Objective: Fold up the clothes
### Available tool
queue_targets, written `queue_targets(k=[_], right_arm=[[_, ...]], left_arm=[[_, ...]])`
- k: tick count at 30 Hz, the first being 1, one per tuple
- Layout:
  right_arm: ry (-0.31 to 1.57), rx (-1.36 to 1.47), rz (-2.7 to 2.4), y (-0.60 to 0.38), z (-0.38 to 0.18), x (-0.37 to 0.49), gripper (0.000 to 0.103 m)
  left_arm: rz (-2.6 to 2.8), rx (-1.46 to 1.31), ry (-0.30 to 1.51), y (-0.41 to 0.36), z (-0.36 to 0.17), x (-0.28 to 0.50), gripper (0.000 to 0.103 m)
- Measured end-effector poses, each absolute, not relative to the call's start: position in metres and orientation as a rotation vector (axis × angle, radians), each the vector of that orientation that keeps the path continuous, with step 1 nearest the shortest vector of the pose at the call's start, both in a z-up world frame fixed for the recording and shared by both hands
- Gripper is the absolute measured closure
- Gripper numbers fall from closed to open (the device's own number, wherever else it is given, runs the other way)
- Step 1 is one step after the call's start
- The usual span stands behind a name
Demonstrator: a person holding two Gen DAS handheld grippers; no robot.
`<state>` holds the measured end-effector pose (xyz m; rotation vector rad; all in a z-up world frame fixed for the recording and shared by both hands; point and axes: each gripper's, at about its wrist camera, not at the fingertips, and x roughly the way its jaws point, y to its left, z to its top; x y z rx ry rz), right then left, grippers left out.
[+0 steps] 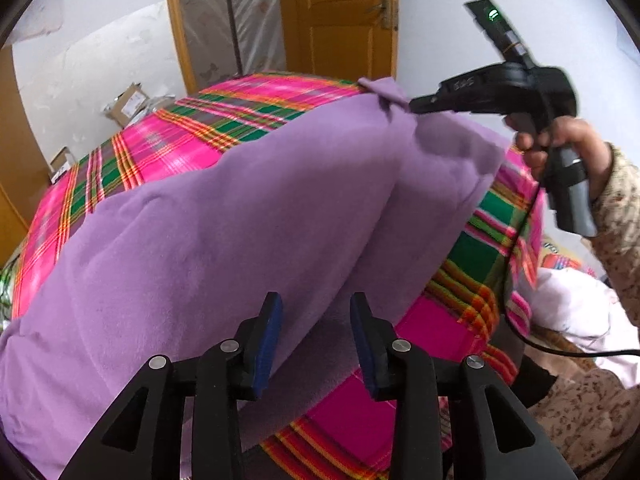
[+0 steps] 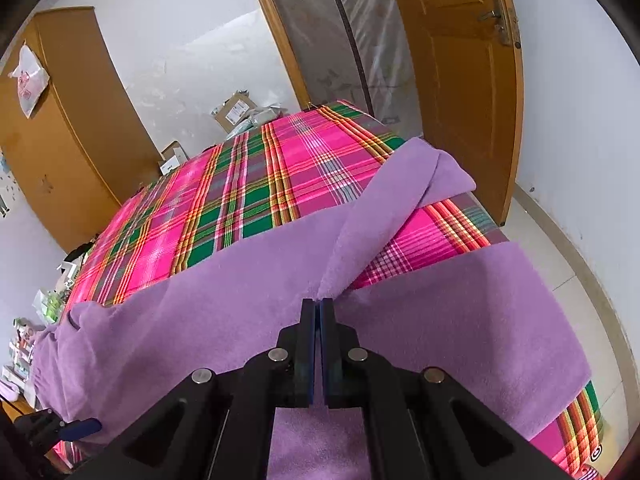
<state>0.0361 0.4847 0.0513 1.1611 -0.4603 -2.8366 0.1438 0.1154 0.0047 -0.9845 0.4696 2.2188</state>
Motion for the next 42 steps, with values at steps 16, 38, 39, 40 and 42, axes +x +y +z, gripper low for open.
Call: queue_targets(k=[16, 38, 39, 40, 42], right_arm=[[-0.453, 1.237, -2.808, 0.495, 0.039, 0.024, 0.085], [-0.392, 1.142, -2.891, 0.505, 0.053, -0.006, 0.099], [-0.358, 1.101, -2.918, 0.502, 0.060, -0.001, 0.099], [-0.338, 1.070, -2.935, 0.501, 0.067, 0.003, 0.099], [-0.307, 1.012, -2.964, 0.499, 0.080, 0.011, 0.099]], left_arm=[[2.233, -1.037, 0.353, 0.111, 0.004, 0.128, 0.093], [2.281, -1.030, 0.259, 0.106, 0.013, 0.116, 0.098], [2.297, -1.007, 0.242, 0.104, 0.018, 0.117, 0.098], [2.312, -0.977, 0.222, 0.102, 0.024, 0.119, 0.098], [2.339, -0.928, 0.194, 0.097, 0.035, 0.122, 0.098]])
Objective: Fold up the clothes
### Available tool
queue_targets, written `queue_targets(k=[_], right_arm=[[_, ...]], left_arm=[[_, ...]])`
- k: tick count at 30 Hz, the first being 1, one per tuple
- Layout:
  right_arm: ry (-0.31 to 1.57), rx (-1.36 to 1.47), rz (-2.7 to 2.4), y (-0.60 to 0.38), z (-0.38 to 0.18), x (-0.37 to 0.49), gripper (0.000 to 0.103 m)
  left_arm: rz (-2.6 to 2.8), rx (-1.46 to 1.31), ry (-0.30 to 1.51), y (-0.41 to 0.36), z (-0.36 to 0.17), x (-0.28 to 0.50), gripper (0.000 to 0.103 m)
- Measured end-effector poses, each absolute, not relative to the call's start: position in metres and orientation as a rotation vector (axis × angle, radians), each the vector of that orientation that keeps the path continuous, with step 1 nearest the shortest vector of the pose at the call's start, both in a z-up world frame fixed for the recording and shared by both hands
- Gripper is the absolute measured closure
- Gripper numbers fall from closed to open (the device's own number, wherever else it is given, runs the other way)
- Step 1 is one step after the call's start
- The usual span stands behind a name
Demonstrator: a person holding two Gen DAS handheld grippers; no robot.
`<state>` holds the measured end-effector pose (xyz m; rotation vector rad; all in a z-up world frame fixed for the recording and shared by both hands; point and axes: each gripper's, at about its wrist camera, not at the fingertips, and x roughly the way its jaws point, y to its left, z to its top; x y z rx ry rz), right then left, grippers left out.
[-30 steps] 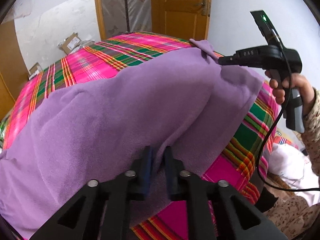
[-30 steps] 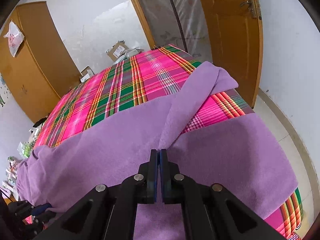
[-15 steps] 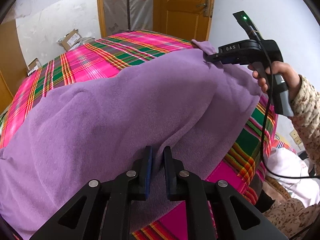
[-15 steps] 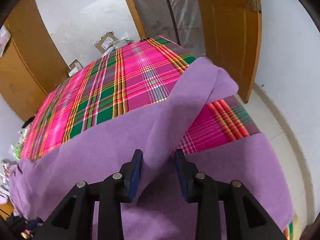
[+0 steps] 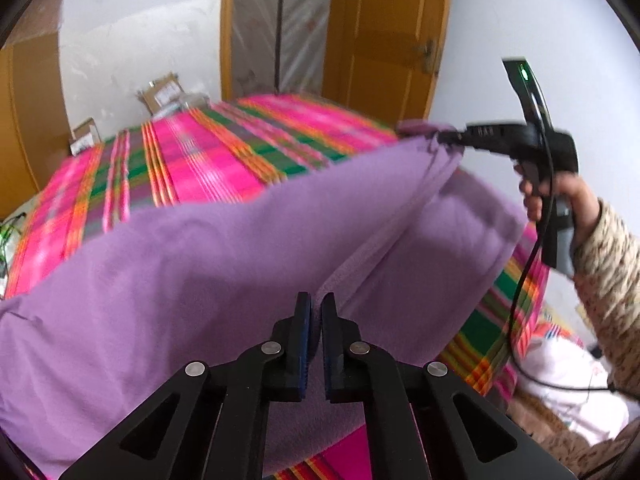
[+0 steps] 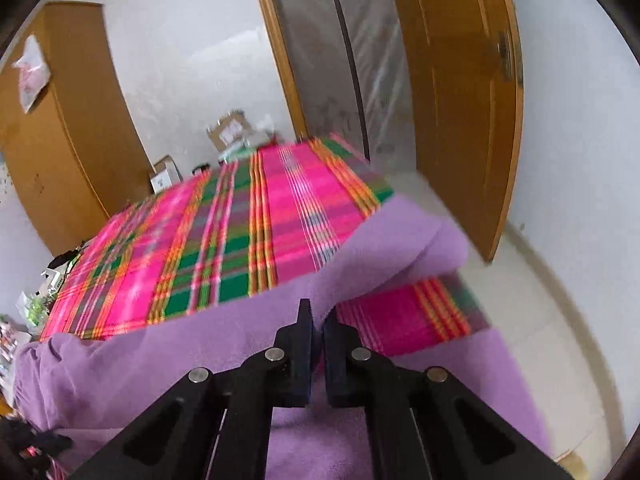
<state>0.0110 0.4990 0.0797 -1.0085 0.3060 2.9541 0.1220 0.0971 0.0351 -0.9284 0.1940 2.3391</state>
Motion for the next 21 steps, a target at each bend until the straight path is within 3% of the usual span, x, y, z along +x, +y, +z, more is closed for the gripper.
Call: queue_targets(k=[11, 15, 21], right_arm=[[0.218, -0.760, 2.969, 0.502, 0.128, 0.065, 0.099], [0.180, -0.741, 2.946, 0.509, 0.122, 0.086, 0.099], [0.278, -0.885, 2.879, 0.526, 0.085, 0.098, 0.098]], left_arm=[[2.348, -0.781, 0.147, 0.093, 0.064, 0.146, 0.098], [2.325, -0.776, 0.181, 0.099, 0.061, 0.153, 0.098], [2.245, -0.888, 0.259, 0.114, 0.032, 0.157, 0.098]])
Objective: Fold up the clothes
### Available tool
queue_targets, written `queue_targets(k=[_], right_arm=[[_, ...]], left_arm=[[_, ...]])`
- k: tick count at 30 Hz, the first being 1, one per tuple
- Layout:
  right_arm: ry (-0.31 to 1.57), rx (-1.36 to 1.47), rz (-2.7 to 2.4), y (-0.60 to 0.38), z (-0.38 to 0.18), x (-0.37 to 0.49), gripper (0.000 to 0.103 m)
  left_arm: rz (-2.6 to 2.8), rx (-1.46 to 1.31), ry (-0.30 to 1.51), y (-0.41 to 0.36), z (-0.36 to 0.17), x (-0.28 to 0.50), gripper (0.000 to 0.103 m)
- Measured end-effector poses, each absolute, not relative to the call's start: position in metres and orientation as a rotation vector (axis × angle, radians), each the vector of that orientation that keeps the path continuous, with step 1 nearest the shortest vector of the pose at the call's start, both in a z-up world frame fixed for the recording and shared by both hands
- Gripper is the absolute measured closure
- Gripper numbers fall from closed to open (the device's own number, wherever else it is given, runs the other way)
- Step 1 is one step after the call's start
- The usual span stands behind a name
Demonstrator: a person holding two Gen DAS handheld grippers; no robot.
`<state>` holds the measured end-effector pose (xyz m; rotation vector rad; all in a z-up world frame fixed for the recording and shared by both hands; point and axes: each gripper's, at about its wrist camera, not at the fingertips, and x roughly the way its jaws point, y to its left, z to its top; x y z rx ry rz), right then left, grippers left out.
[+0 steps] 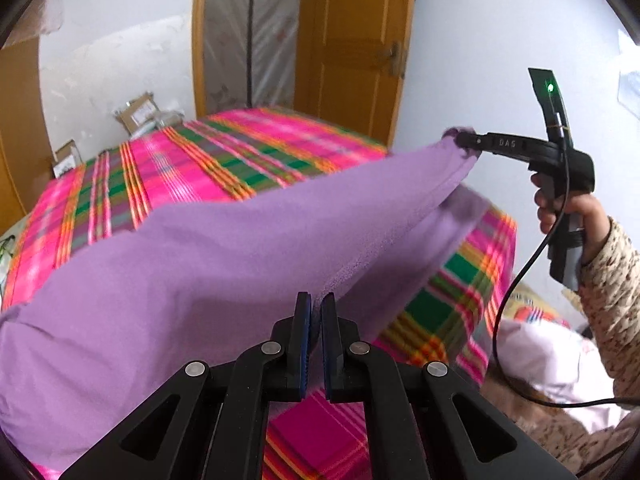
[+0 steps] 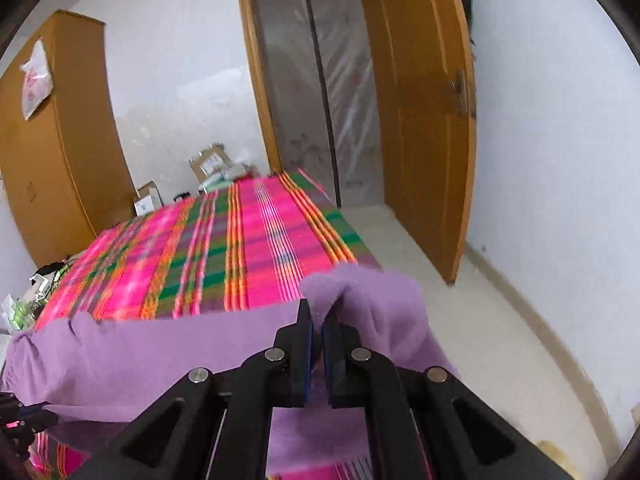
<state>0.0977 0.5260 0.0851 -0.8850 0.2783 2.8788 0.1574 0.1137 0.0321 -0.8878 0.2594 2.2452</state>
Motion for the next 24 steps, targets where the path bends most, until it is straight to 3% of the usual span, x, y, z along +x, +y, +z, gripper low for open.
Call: queue_targets(k=[7, 24], right_arm=[[0.369, -0.966, 2.822, 0.540, 0.054, 0.111, 0.098], [0.385, -1.061, 2.762, 0.543, 0.019, 0.125, 0.094]], left_arm=[[2.218, -0.931, 0.287, 0.118, 0.017, 0.161, 0.098], [2.147, -1.019, 0.300, 0.115, -0.001, 0.162, 0.094]])
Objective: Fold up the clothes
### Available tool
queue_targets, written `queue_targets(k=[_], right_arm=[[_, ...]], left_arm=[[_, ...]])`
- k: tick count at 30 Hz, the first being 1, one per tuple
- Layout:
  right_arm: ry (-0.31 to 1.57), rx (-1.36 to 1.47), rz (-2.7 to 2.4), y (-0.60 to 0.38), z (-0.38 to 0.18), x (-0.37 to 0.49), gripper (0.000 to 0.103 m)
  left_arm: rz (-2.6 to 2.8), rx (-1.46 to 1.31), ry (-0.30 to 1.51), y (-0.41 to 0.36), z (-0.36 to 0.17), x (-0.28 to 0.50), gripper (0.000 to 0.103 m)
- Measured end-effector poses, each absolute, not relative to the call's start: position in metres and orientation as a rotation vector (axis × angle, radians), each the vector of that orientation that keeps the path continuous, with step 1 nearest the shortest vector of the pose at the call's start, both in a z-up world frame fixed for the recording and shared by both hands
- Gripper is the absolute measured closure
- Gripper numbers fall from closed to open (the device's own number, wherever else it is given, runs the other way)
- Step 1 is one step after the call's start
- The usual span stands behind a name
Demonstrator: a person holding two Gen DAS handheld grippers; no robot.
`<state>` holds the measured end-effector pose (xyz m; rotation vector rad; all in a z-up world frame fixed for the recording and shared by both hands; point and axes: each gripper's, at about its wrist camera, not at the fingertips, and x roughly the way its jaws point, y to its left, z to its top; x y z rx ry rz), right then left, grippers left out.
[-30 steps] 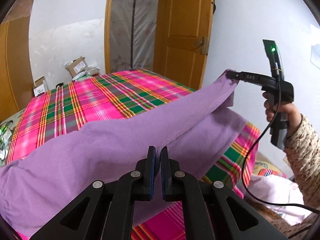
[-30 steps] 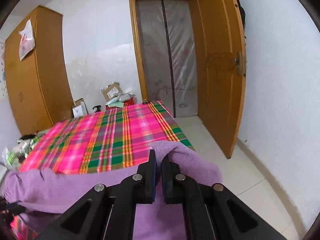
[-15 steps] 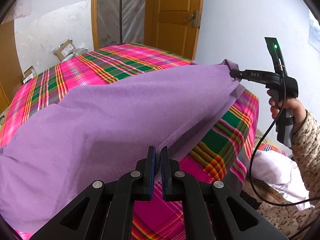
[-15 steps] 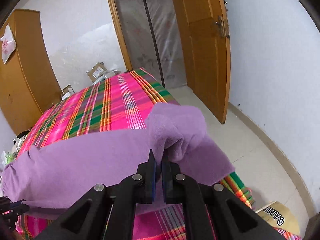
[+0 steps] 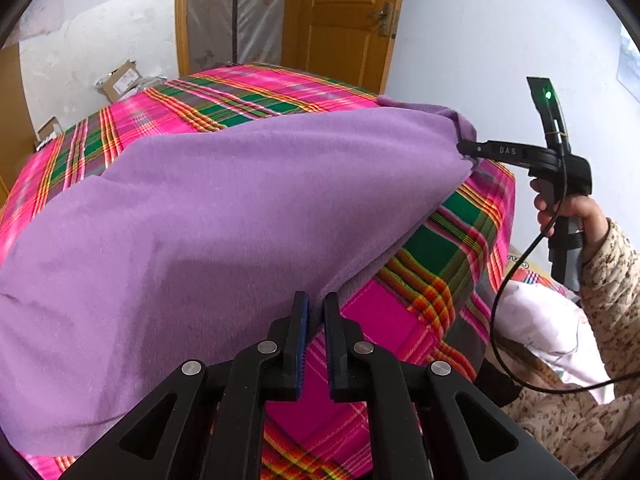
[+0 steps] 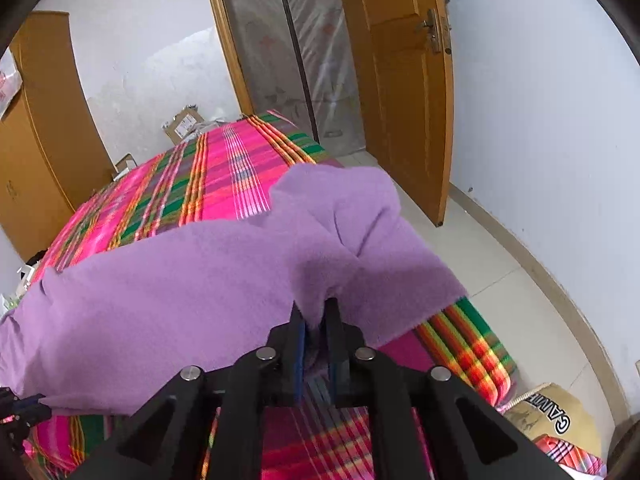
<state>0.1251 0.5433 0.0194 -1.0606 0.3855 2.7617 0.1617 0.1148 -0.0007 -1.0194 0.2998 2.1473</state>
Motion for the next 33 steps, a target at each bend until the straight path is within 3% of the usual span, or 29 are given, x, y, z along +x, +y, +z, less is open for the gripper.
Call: queue_targets(k=[7, 11, 13, 16, 25, 33], right_arm=[[0.421, -1.119, 2.771, 0.550, 0.027, 0.138, 0.092], [0.581, -1.092, 2.819, 0.569, 0.039, 0.153, 0.092], [0.583, -1.058, 2.801, 0.579, 0.046, 0.155, 0.085], [0.491, -1.022, 2.801, 0.584, 0.060, 0.147, 0.074], [0.313, -1.165, 2.915, 0.565, 0.073, 0.076, 0.068], [0.175, -1.338, 2.857, 0.550, 0.053, 0.032, 0.067]], left_arm=[[2.113, -0.983, 0.250, 0.105, 0.015, 0.162, 0.088], [2.103, -0.981, 0.127, 0.096, 0.024, 0.149, 0.084], [2.121, -0.994, 0.094, 0.094, 0.025, 0.139, 0.083], [2.141, -1.014, 0.097, 0.097, 0.025, 0.128, 0.082], [2.127, -1.092, 0.070, 0.108, 0.011, 0.109, 0.082], [2.134, -1.108, 0.071, 0.117, 0.007, 0.096, 0.082]])
